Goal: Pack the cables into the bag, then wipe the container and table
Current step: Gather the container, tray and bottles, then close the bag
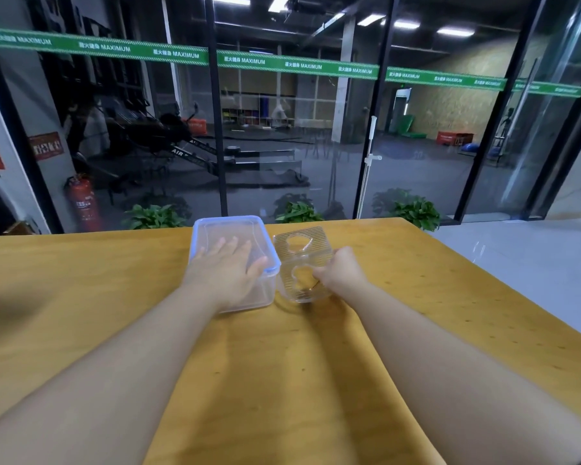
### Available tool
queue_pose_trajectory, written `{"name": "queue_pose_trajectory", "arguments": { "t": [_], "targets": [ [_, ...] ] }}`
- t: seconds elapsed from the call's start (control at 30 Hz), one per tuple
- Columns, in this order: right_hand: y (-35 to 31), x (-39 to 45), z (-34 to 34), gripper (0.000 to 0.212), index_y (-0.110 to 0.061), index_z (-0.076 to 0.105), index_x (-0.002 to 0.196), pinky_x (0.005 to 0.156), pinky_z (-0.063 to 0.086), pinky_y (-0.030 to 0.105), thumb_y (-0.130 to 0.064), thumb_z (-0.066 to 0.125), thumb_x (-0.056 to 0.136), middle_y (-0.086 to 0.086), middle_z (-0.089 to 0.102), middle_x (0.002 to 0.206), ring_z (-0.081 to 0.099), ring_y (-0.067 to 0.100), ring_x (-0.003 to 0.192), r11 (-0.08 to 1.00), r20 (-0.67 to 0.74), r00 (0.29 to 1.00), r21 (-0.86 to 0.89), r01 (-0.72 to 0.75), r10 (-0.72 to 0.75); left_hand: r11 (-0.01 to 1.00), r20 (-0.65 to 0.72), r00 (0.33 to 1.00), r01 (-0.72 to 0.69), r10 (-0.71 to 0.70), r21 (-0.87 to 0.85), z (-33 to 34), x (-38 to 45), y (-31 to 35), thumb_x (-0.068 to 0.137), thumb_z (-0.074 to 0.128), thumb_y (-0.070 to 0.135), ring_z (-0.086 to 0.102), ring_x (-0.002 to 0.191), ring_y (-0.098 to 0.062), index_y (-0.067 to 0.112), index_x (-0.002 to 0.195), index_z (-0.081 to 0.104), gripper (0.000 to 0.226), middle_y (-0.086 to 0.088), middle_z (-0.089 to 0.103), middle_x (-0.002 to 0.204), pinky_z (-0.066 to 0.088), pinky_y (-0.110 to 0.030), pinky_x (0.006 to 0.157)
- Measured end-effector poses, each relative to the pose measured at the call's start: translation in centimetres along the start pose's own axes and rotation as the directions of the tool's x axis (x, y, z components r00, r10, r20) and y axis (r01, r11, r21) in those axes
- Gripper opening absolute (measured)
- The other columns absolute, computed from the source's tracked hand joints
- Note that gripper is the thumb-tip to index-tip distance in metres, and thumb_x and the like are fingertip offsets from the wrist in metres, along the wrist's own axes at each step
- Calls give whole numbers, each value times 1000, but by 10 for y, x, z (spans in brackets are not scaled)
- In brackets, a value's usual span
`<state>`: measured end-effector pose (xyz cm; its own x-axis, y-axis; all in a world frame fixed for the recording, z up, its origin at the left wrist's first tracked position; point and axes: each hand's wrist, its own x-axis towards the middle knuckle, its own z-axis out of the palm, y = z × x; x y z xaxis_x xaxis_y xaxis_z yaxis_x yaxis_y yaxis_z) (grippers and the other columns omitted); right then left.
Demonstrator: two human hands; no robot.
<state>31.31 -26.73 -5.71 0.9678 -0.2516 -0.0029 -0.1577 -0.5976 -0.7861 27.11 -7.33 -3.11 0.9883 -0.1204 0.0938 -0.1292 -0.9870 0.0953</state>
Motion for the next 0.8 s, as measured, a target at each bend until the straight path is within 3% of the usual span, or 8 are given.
{"name": "queue_pose_trajectory", "arguments": {
  "t": [0.1, 0.17, 0.27, 0.37, 0.47, 0.7, 0.8],
  "targets": [
    [-6, 6, 5, 22, -8, 51, 92, 66, 48, 34, -18, 69, 83, 1, 54, 76, 55, 21, 77, 998, 19, 999, -57, 34, -33, 1000, 3, 1000, -8, 8, 14, 1, 0, -1, 94, 11, 56, 3, 145, -17, 22, 149, 11, 65, 0, 5, 158, 5, -40, 117],
    [-8, 7, 7, 13, -9, 55, 84, 73, 52, 36, -15, 66, 85, 9, 62, 88, 58, 24, 80, 994, 15, 999, -102, 39, -38, 1000, 0, 1000, -12, 12, 24, 0, 0, -1, 93, 11, 58, 3, 145, -17, 22, 149, 11, 67, 0, 5, 158, 5, -40, 117],
    [-2, 10, 12, 33, -2, 61, 107, 69, 48, 33, -24, 68, 85, 13, 65, 106, 57, 24, 84, 989, 2, 1000, -144, 24, -24, 999, -5, 1000, -26, 26, 35, 0, -1, -1, 92, 10, 60, 4, 145, -18, 21, 149, 11, 69, -1, 6, 158, 7, -41, 116],
    [3, 13, 18, 38, -7, 65, 102, 85, 49, 35, -38, 69, 81, 10, 64, 105, 57, 26, 104, 981, -42, 999, -196, 6, -14, 999, -3, 1000, -30, 31, 35, 0, -1, -1, 91, 10, 60, 3, 145, -18, 21, 149, 11, 70, -1, 6, 158, 7, -41, 117],
    [2, 10, 19, 34, -10, 65, 98, 96, 42, 35, -40, 64, 83, 8, 66, 104, 56, 27, 107, 951, -59, 998, -310, 12, -32, 999, -10, 1000, -28, 28, 38, 1, -1, -1, 91, 10, 60, 3, 145, -17, 21, 149, 11, 71, -1, 6, 158, 7, -41, 117],
    [2, 12, 17, 20, -13, 59, 82, 84, 49, 34, -31, 67, 82, 8, 67, 97, 59, 30, 101, 941, -16, 999, -339, 23, -30, 999, -26, 999, -27, 29, 43, 0, -3, 0, 91, 10, 60, 3, 145, -17, 21, 149, 11, 70, -1, 6, 158, 8, -41, 117],
    [3, 10, 15, 24, -14, 51, 73, 82, 47, 33, -30, 63, 85, 6, 59, 89, 59, 29, 102, 921, 9, 1000, -387, 26, -25, 999, -25, 999, -28, 29, 44, 0, -3, 1, 91, 10, 60, 3, 145, -17, 21, 149, 11, 70, -1, 6, 158, 7, -41, 117]
  ]
}}
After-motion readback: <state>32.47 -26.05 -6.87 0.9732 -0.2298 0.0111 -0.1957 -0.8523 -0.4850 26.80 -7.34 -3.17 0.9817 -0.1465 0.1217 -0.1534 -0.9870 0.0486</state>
